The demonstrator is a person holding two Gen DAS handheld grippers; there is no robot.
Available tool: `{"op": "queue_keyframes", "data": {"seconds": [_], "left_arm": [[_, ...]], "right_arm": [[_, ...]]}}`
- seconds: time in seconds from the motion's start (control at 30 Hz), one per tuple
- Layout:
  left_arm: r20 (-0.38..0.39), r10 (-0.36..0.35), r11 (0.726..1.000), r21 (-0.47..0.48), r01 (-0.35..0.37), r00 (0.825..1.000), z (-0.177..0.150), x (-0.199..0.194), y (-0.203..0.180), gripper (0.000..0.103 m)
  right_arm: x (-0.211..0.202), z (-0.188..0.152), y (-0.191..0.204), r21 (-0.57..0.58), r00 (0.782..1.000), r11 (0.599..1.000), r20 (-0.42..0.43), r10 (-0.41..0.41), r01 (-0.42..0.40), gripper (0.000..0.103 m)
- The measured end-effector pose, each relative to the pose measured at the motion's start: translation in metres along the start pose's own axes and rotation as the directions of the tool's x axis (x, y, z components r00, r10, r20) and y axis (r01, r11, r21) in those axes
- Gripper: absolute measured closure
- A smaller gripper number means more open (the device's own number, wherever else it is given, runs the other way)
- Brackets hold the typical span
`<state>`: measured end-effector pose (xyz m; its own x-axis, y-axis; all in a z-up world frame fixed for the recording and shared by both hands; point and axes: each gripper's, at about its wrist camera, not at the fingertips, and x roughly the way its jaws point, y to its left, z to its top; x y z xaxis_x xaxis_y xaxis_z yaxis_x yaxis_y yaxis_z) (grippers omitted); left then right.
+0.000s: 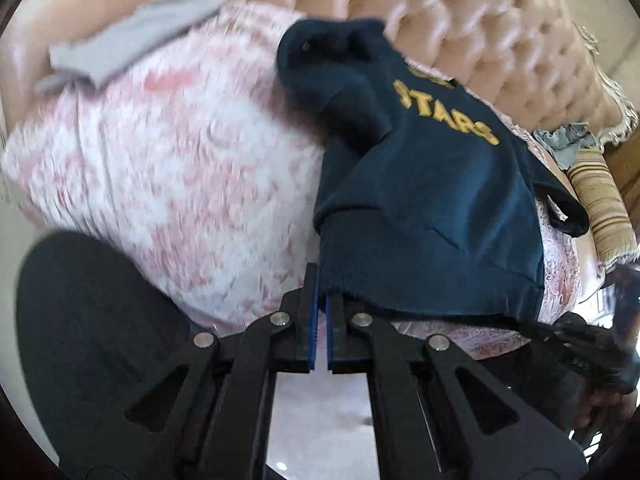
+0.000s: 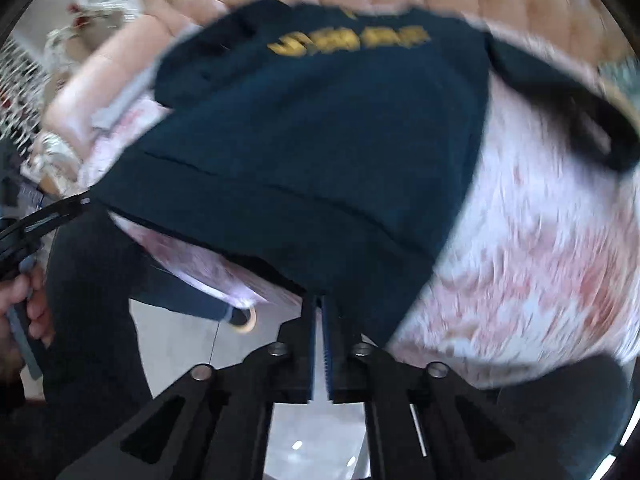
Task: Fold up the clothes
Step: 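Grasp the hem with both grippers and lift the sweatshirt off the bed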
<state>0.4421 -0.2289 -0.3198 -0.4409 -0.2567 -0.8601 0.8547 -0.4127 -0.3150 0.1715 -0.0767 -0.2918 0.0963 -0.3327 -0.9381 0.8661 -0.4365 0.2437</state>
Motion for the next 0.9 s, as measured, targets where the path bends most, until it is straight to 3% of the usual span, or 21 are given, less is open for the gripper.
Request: {"op": "queue_keyframes", "data": {"seconds": [0.17, 0.3, 0.37, 0.4, 0.47, 0.5, 0.57, 0.67, 0.73, 0.77, 0.9], "left_arm": [[-0.073, -0.056, 0.998, -0.013, 0.056, 0.996, -0.005, 0.007, -0.002, 0.099], [-0.075, -0.062, 0.998, -0.007, 0.062, 0.995, -0.004, -0.01, 0.003, 0.088], [-0.047, -0.128, 0.992, -0.022, 0.127, 0.991, -0.006, -0.025, 0.008, 0.066], [-0.038, -0.161, 0.987, -0.021, 0.16, 0.986, -0.006, -0.03, 0.011, 0.042], [0.001, -0.239, 0.967, -0.088, 0.238, 0.971, -0.003, -0.037, 0.021, 0.023], [0.019, -0.28, 0.95, -0.138, 0.28, 0.96, -0.003, -0.038, 0.028, 0.01], [0.016, -0.409, 0.868, -0.301, 0.395, 0.912, -0.001, -0.028, 0.05, 0.009], [-0.024, -0.468, 0.831, -0.351, 0.431, 0.883, 0.01, -0.007, 0.056, 0.013], [-0.049, -0.507, 0.804, -0.386, 0.452, 0.861, 0.017, 0.007, 0.06, 0.044], [-0.061, -0.525, 0.792, -0.401, 0.46, 0.849, 0.02, 0.014, 0.062, 0.048], [-0.111, -0.539, 0.792, -0.405, 0.457, 0.835, 0.025, 0.028, 0.055, 0.049]], "right_arm": [[0.005, -0.007, -0.024, 0.091, 0.998, 0.995, -0.053, -0.025, 0.03, 0.103], [-0.013, -0.008, -0.025, 0.094, 1.0, 0.996, -0.029, -0.004, 0.007, 0.102], [-0.023, -0.005, -0.029, 0.108, 1.0, 0.994, -0.019, -0.004, 0.006, 0.098], [-0.028, -0.005, -0.033, 0.119, 1.0, 0.993, -0.013, 0.001, 0.0, 0.098], [-0.035, -0.008, -0.043, 0.163, 0.999, 0.986, 0.004, 0.044, -0.044, 0.098], [-0.038, -0.01, -0.048, 0.188, 0.997, 0.98, 0.015, 0.07, -0.072, 0.098], [-0.042, -0.012, -0.06, 0.242, 0.992, 0.962, 0.042, 0.116, -0.123, 0.094], [-0.045, -0.011, -0.07, 0.3, 0.99, 0.944, 0.077, 0.122, -0.14, 0.073], [-0.045, -0.006, -0.076, 0.325, 0.987, 0.933, 0.104, 0.126, -0.153, 0.051], [-0.045, -0.003, -0.078, 0.338, 0.985, 0.927, 0.117, 0.129, -0.161, 0.05], [-0.042, 0.006, -0.092, 0.415, 0.971, 0.88, 0.157, 0.18, -0.231, 0.047]]}}
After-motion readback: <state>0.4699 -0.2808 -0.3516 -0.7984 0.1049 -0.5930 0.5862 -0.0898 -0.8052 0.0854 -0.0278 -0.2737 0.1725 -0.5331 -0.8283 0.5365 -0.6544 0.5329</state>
